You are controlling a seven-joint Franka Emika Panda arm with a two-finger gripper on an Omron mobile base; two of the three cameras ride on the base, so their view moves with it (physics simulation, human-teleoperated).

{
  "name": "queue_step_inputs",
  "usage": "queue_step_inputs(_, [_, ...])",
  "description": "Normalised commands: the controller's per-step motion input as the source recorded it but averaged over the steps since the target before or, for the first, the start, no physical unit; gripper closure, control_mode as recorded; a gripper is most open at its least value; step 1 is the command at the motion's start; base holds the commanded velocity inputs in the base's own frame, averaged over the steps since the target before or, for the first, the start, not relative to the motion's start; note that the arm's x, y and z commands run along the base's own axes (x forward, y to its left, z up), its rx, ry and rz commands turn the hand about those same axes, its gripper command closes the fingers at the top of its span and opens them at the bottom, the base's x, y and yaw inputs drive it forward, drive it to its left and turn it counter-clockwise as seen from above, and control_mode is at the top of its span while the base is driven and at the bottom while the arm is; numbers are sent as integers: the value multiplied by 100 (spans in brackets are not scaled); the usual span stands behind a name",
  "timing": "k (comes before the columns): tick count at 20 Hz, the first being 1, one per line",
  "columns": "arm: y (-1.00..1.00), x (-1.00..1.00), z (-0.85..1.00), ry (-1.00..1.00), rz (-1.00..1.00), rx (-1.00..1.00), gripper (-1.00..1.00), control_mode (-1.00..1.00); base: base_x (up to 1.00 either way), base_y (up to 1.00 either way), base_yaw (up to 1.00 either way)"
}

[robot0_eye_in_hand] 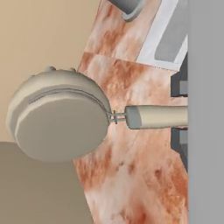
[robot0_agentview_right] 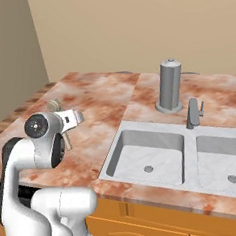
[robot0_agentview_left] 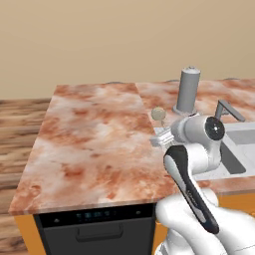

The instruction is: Grab the spray bottle from the cabinet, then place it next to the cutting board for sanitizing. Then grab the dish brush from the countertop next to the sink and place it next to the cutting board.

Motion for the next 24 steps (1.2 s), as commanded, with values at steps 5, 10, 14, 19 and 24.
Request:
queue_step_inputs(5, [-11, -56, 100, -19, 0, 10, 100, -100, 0, 0, 0])
queue_step_inputs(10, [-62, -84, 41, -16, -7, 1, 100, -100, 0, 0, 0])
queue_step_inputs(14, [-84, -100, 3, -26, -15, 0, 100, -100, 0, 0, 0])
queue_step_inputs(19, [-19, -20, 1, -4, -3, 1, 100, 100, -80, -74, -11])
queue_step_inputs(24, [0, 0, 0, 0, 0, 0, 100, 100, -81, -98, -22])
